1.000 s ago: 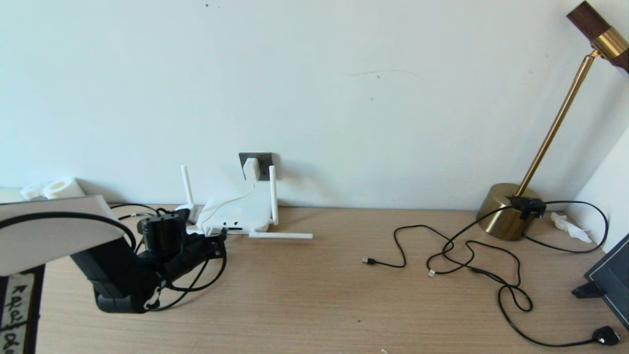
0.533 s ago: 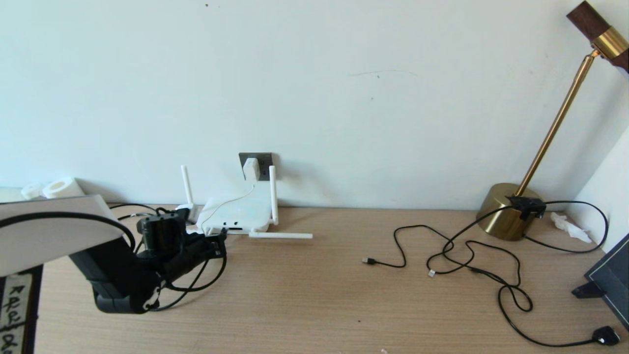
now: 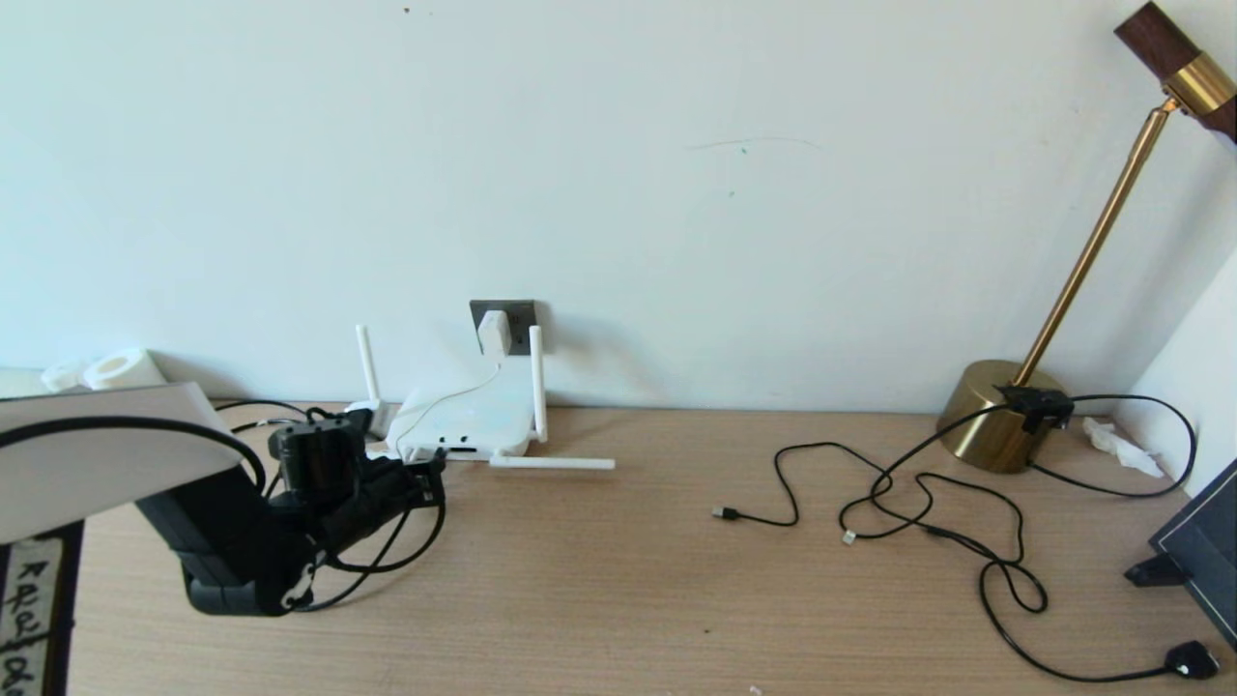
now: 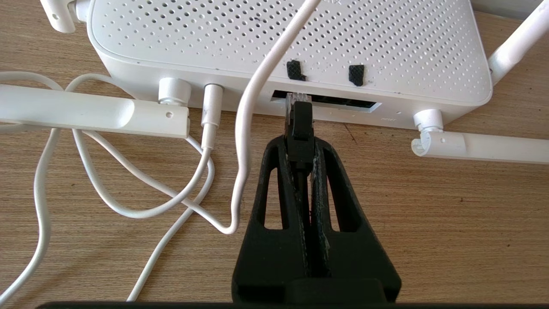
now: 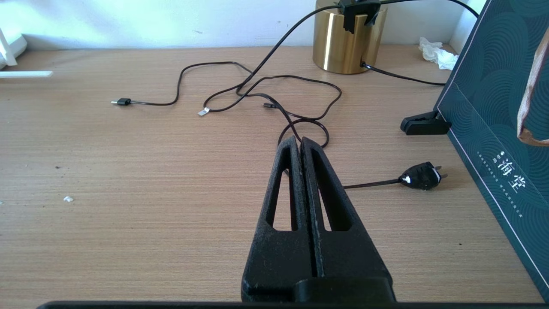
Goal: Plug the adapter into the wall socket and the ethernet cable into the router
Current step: Plug cable into router interface
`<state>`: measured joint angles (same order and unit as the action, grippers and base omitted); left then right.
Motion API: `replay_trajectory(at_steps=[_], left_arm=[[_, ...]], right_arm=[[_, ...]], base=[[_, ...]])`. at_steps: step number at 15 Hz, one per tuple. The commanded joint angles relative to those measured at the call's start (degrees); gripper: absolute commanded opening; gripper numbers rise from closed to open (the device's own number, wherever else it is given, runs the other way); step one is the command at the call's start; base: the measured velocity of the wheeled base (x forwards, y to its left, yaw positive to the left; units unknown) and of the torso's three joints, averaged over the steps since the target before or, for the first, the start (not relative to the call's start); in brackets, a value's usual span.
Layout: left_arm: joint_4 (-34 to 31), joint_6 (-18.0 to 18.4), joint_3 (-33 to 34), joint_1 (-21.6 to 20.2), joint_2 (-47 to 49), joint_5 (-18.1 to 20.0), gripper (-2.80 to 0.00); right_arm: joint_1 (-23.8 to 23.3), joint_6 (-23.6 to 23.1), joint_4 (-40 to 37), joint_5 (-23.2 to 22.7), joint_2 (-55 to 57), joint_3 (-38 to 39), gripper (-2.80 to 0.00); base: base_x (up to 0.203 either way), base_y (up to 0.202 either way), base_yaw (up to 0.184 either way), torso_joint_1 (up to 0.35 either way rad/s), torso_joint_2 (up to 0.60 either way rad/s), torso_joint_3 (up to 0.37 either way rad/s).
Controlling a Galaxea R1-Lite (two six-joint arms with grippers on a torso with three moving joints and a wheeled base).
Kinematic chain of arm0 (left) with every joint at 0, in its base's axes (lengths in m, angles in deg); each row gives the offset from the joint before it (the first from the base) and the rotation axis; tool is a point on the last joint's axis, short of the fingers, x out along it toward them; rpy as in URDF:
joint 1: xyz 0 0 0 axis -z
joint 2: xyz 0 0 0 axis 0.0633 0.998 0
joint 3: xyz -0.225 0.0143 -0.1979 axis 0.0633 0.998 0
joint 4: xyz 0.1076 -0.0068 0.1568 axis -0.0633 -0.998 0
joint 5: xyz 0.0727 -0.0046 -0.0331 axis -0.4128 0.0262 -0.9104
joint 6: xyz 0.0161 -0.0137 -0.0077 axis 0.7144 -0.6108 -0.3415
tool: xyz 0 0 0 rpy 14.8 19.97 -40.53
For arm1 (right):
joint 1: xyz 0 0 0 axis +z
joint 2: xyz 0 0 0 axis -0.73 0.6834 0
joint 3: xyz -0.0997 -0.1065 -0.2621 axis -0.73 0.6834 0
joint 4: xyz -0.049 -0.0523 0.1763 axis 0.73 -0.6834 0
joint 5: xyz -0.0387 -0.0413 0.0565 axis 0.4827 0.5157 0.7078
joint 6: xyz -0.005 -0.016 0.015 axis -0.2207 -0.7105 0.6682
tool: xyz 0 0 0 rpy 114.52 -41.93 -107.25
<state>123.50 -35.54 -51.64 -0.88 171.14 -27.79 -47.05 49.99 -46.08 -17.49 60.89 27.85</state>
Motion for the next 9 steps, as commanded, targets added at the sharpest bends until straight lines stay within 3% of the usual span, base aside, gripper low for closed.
replay_trajectory(at_steps=[1, 9], left_arm=[[0.40, -0.05, -0.11, -0.02, 0.04, 0.06, -2.80], [0.40, -0.05, -0.11, -0.11, 0.11, 0.12, -2.80]], right_arm=[[-0.02, 0.00, 0.04, 0.01, 0.01, 0.00, -2.80], [-0.02, 0.00, 0.04, 0.05, 0.00, 0.00, -2.80]], base=[[0.000, 0.000, 0.000, 0.000, 0.00, 0.000], [0.000, 0.000, 0.000, 0.000, 0.00, 0.000]])
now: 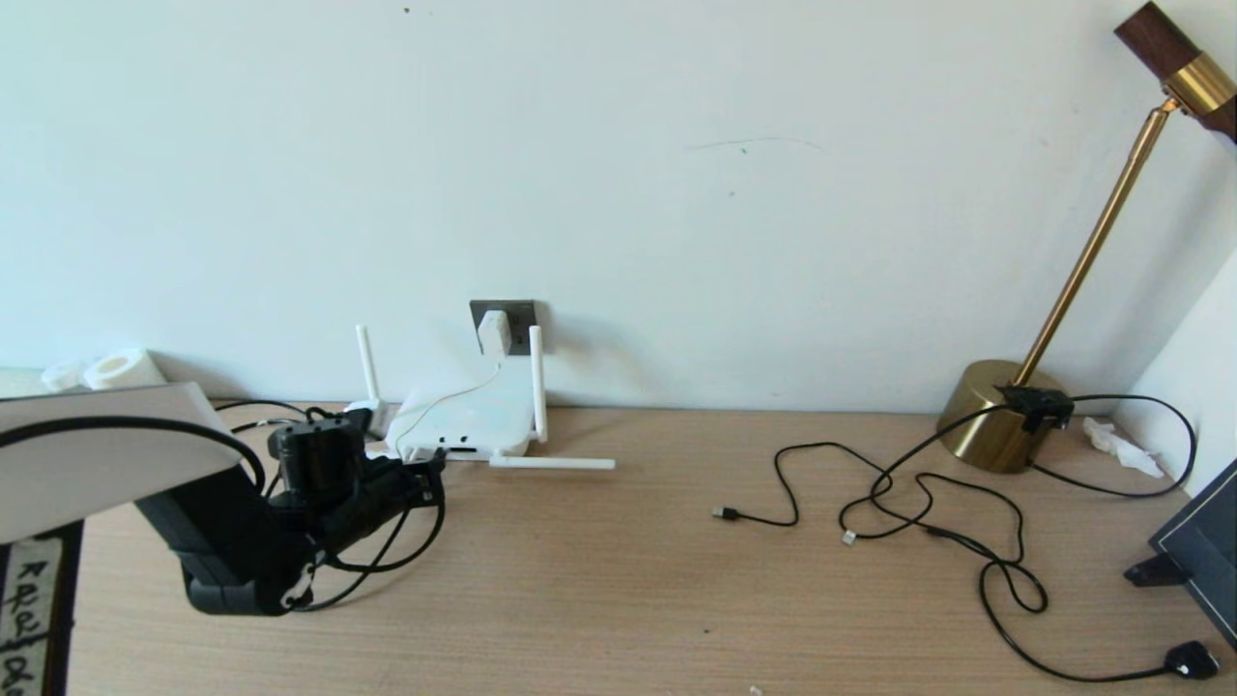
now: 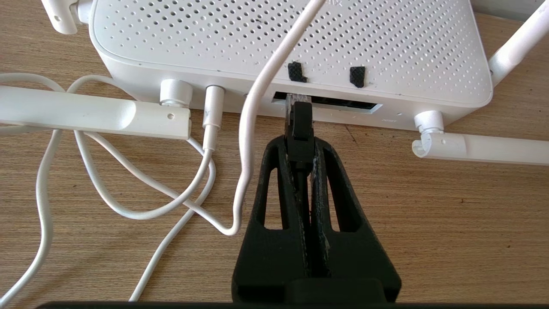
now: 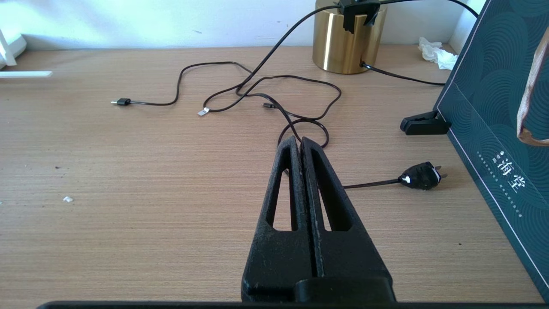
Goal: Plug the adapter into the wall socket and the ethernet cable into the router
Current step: Plug cable into router interface
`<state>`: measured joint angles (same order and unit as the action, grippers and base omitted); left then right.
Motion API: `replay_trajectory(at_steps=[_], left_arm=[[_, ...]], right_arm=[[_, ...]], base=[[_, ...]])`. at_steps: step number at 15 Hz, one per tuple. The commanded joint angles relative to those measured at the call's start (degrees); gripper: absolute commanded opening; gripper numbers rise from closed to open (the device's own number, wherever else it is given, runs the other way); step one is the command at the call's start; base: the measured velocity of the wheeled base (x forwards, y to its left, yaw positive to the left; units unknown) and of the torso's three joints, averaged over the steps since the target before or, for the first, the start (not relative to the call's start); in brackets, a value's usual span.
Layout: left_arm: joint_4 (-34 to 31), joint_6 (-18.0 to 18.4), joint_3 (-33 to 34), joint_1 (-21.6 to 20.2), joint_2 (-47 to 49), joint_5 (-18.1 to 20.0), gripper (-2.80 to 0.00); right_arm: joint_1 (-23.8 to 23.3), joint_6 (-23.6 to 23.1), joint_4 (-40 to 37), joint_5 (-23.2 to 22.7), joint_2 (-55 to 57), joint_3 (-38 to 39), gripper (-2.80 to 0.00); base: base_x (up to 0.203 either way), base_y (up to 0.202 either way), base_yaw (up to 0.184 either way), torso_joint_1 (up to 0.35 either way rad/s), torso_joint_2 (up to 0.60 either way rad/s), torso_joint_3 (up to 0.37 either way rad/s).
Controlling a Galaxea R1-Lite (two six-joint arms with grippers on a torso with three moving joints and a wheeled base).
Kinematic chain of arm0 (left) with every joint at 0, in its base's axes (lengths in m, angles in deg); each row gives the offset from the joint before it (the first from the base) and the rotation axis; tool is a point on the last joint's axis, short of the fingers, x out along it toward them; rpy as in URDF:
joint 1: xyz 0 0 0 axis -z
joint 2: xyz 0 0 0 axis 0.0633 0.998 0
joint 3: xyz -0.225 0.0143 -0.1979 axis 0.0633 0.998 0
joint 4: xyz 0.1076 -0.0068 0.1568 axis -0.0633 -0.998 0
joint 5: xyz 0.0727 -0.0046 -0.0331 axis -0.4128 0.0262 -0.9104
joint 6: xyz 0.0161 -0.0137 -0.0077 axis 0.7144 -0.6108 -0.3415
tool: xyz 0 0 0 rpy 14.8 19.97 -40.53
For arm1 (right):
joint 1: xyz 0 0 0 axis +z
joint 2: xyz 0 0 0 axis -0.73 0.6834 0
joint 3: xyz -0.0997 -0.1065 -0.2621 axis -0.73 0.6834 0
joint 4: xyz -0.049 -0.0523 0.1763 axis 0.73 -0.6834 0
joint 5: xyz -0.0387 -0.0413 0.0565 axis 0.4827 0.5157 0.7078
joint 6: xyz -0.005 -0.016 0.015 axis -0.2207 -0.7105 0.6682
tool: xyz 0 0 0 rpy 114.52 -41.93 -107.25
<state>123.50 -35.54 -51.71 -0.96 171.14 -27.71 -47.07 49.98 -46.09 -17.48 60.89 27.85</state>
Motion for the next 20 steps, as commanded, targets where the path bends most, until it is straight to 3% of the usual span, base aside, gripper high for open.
replay_trajectory(at_steps=[1, 20], left_arm=[[0.39, -0.06, -0.05, -0.03, 0.20, 0.04, -2.80], [0.39, -0.14, -0.05, -0.30, 0.11, 0.12, -2.80]], right_arm=[[0.01, 0.01, 0.04, 0.02, 0.02, 0.00, -2.80], [0.01, 0.01, 0.04, 0.04, 0.00, 0.00, -2.80]], base=[[0.000, 0.000, 0.000, 0.000, 0.00, 0.000], [0.000, 0.000, 0.000, 0.000, 0.00, 0.000]])
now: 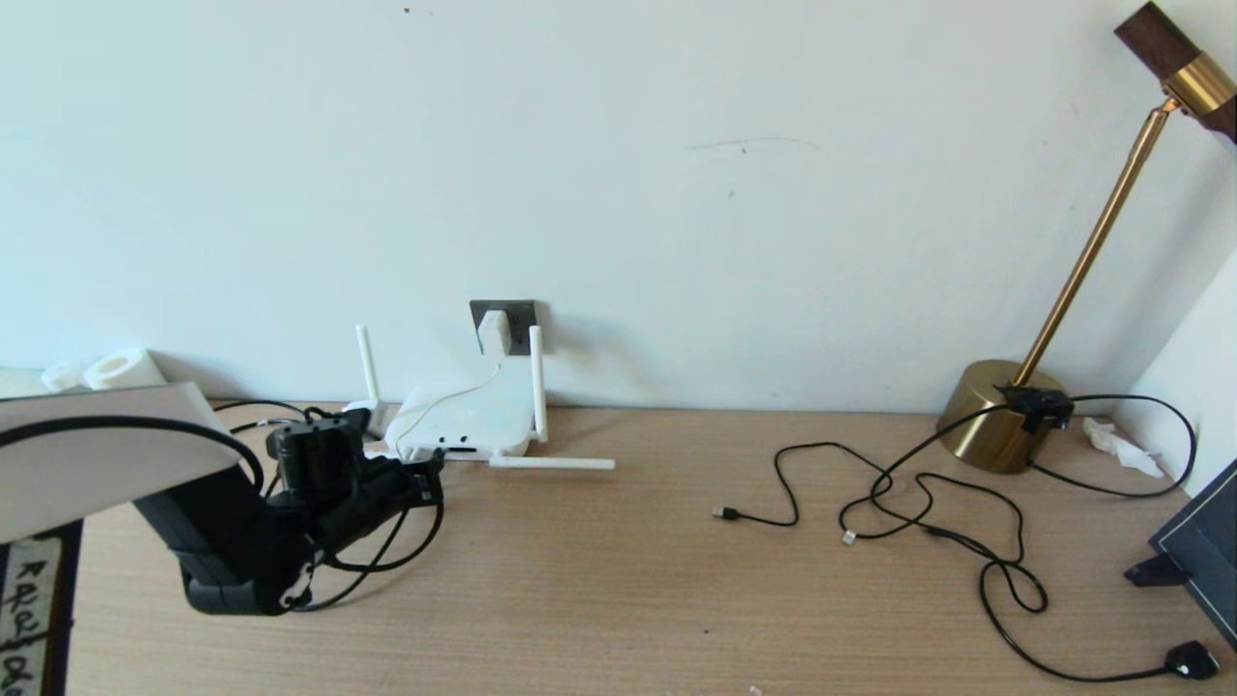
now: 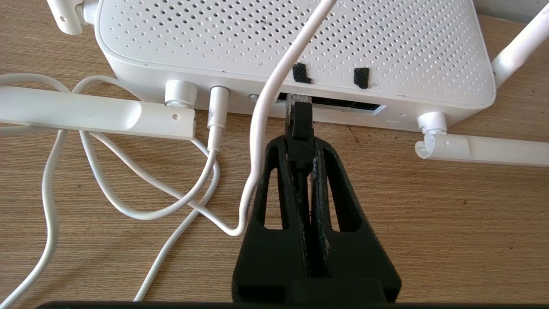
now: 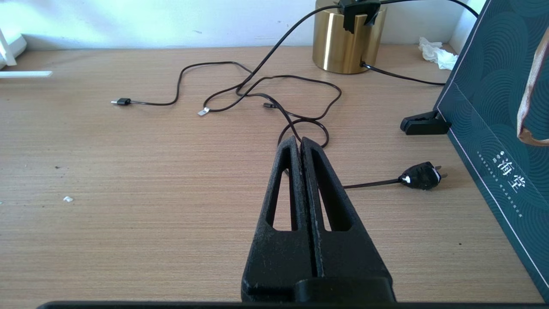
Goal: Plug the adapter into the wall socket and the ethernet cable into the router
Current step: Plug cable into router interface
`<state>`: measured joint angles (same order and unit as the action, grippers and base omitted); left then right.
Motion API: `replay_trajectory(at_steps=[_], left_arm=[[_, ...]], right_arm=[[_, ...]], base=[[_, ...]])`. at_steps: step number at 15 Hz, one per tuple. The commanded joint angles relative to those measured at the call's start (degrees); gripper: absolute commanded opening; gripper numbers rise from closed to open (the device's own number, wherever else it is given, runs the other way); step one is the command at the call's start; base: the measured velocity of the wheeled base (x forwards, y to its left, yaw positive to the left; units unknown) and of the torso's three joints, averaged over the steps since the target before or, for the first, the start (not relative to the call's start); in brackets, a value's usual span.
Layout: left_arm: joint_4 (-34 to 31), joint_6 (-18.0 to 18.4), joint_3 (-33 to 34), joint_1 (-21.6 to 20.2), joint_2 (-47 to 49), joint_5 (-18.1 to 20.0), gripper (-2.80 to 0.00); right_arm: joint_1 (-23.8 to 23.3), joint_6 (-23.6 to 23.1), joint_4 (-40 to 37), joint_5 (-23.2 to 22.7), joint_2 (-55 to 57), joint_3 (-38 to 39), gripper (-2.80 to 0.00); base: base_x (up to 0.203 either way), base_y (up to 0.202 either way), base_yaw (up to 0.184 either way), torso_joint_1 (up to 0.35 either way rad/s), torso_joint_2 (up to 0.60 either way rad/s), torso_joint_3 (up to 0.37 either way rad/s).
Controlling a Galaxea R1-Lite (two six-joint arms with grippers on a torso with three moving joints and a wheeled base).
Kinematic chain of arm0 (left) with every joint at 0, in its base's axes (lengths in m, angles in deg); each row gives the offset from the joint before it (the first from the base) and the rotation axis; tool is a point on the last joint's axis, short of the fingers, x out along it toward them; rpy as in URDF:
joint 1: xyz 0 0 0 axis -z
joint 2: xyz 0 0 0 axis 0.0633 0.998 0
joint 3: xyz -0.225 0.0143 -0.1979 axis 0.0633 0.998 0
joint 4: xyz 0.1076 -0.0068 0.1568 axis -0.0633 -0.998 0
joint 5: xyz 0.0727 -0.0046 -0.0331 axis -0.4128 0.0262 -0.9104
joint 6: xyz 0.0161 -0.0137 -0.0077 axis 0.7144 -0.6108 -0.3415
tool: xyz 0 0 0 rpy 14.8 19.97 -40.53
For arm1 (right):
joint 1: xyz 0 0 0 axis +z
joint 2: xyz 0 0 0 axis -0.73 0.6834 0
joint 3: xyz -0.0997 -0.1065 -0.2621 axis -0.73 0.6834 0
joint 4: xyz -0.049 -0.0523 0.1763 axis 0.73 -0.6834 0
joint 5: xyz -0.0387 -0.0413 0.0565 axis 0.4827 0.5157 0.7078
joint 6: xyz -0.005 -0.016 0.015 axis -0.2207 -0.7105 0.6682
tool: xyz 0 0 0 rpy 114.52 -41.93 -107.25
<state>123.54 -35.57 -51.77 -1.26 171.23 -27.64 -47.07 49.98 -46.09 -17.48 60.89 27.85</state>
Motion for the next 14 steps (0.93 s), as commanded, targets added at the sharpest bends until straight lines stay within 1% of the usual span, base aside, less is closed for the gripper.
replay_trajectory(at_steps=[1, 14], left_arm=[[0.35, -0.03, 0.04, 0.01, 0.11, 0.05, -2.80], [0.35, -0.07, -0.16, 0.10, 0.11, 0.05, -2.80]], right_arm=[[0.01, 0.01, 0.04, -0.03, 0.06, 0.00, -2.80], [0.01, 0.01, 0.04, 0.03, 0.00, 0.00, -2.80]], base=[[0.000, 0.000, 0.000, 0.000, 0.00, 0.000], [0.000, 0.000, 0.000, 0.000, 0.00, 0.000]])
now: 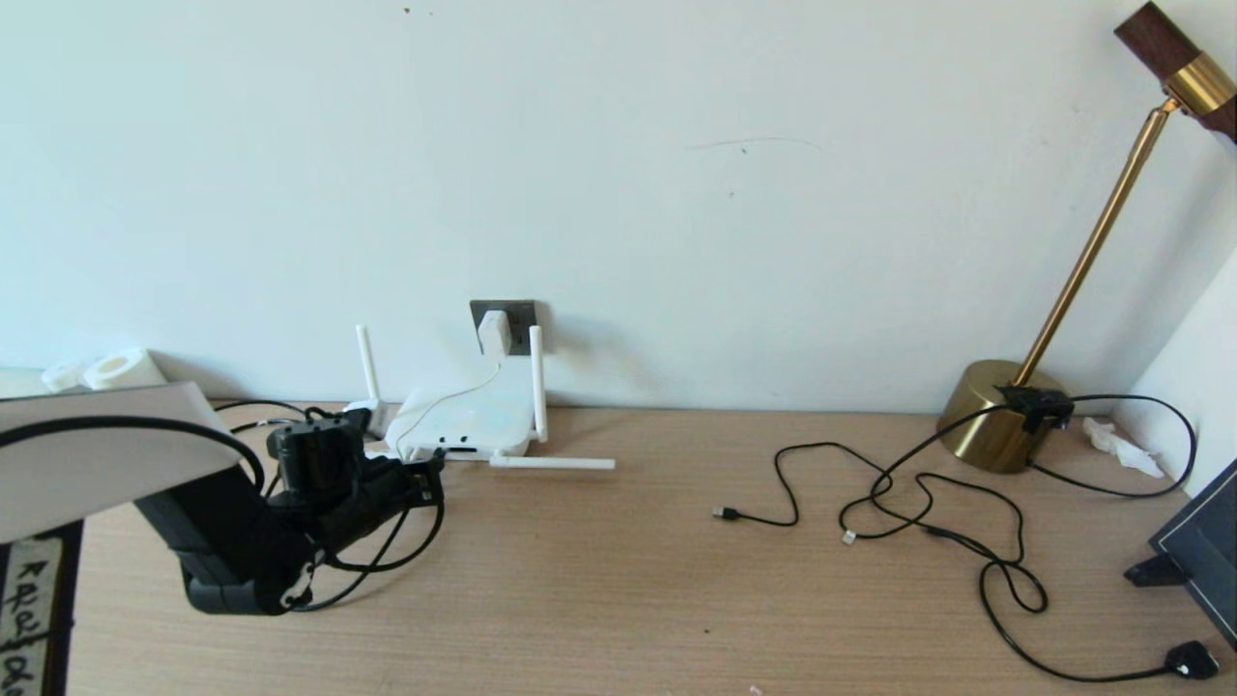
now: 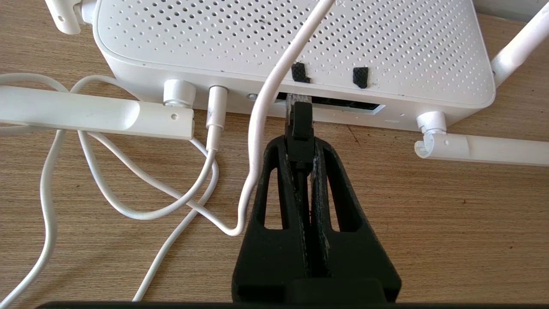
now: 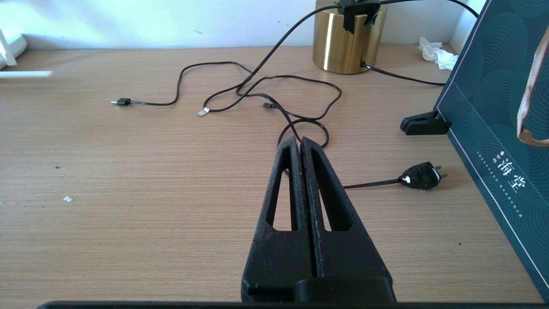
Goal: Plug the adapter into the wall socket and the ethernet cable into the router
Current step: Plug cable into router interface
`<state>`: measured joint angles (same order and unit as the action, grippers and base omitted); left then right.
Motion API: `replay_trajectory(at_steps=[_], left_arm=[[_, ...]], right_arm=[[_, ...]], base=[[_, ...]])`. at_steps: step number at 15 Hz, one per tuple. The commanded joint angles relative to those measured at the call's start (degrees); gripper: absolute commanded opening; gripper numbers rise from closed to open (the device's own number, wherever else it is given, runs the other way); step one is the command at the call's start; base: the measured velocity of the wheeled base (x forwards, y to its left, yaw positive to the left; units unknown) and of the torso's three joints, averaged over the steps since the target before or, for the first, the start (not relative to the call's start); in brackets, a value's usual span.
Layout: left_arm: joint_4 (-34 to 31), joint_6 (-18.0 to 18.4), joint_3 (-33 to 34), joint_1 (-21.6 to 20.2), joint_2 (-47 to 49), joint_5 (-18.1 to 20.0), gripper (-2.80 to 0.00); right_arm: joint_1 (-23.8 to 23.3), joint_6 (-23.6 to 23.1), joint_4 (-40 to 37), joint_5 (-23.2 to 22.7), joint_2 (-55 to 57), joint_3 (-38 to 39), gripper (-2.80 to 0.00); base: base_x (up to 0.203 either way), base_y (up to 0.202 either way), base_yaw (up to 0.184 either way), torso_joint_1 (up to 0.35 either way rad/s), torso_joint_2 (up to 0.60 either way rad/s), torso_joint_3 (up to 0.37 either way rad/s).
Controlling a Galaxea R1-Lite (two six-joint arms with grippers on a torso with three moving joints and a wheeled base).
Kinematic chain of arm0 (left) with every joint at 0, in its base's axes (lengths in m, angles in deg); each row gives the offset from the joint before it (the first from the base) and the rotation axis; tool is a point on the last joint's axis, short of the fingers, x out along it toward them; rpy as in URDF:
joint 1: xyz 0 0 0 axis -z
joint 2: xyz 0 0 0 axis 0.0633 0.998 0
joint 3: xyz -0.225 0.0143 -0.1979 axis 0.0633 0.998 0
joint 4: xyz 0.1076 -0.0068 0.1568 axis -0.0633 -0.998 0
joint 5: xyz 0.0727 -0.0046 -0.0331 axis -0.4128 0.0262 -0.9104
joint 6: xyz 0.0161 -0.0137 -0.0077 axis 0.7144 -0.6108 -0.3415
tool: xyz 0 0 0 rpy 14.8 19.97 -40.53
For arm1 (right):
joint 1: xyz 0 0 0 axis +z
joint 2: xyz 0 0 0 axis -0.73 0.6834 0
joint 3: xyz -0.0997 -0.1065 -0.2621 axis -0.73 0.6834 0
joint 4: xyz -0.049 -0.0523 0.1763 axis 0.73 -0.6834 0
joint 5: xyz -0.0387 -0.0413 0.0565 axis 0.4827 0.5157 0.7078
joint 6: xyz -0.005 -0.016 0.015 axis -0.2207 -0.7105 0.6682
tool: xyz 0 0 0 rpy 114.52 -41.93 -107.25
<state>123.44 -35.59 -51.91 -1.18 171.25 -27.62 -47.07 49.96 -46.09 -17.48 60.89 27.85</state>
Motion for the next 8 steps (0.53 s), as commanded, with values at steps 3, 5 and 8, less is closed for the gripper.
replay_trajectory(at_steps=[3, 5, 8], left_arm=[[0.46, -0.09, -0.20, -0.08, 0.09, 0.03, -2.80], [0.46, -0.09, -0.22, -0.08, 0.09, 0.03, -2.80], [0.46, -0.09, -0.20, -0.08, 0.00, 0.03, -2.80]], right_arm=[[0.01, 0.04, 0.04, 0.04, 0.00, 0.00, -2.80], [0.01, 0.04, 0.04, -0.01, 0.02, 0.00, -2.80], [0.01, 0.04, 0.04, 0.04, 0.09, 0.00, -2.80]], base=[[0.000, 0.000, 0.000, 0.000, 0.00, 0.000], [0.000, 0.000, 0.000, 0.000, 0.00, 0.000], [0.000, 0.000, 0.000, 0.000, 0.00, 0.000]])
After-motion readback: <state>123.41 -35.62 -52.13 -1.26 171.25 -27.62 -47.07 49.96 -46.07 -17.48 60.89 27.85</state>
